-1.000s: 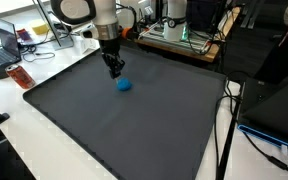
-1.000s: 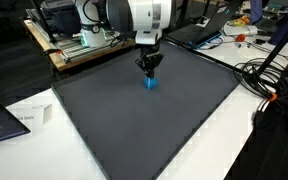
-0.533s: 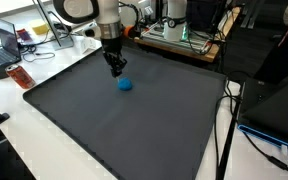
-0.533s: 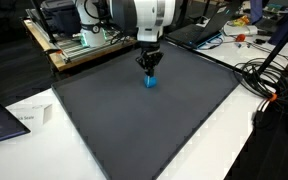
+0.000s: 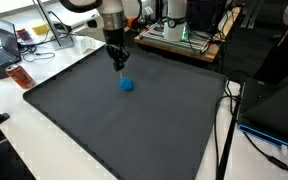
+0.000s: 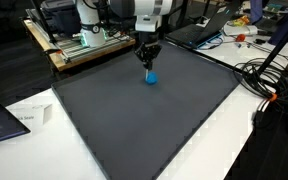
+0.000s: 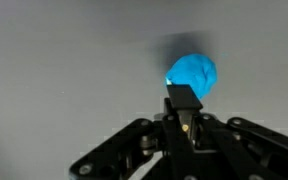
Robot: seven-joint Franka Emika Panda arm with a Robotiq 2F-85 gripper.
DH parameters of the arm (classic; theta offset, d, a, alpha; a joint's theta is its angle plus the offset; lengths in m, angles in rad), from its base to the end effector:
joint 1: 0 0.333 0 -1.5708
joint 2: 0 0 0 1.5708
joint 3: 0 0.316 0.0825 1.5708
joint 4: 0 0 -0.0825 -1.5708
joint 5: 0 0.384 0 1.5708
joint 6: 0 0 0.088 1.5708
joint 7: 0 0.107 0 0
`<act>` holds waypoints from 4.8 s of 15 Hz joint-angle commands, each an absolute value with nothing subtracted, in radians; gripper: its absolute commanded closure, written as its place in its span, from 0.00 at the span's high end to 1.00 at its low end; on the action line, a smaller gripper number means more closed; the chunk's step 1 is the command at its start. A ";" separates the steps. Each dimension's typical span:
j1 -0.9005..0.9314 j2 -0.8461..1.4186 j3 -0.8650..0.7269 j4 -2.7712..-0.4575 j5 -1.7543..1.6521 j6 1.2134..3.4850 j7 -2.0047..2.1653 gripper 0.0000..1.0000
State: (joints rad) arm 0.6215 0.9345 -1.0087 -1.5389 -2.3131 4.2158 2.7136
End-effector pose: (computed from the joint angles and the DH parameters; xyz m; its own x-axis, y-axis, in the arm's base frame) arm 0.5480 0.0000 0.2650 0.9897 -0.1289 0.0627 -0.1317 -0.9904 0.0421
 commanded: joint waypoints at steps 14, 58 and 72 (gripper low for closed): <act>0.800 0.847 -1.200 -1.654 -2.291 4.232 2.739 0.03; -0.514 0.966 -0.054 -1.631 -1.887 4.227 2.095 0.03; -0.494 1.028 -0.074 -1.617 -1.807 4.233 2.025 0.03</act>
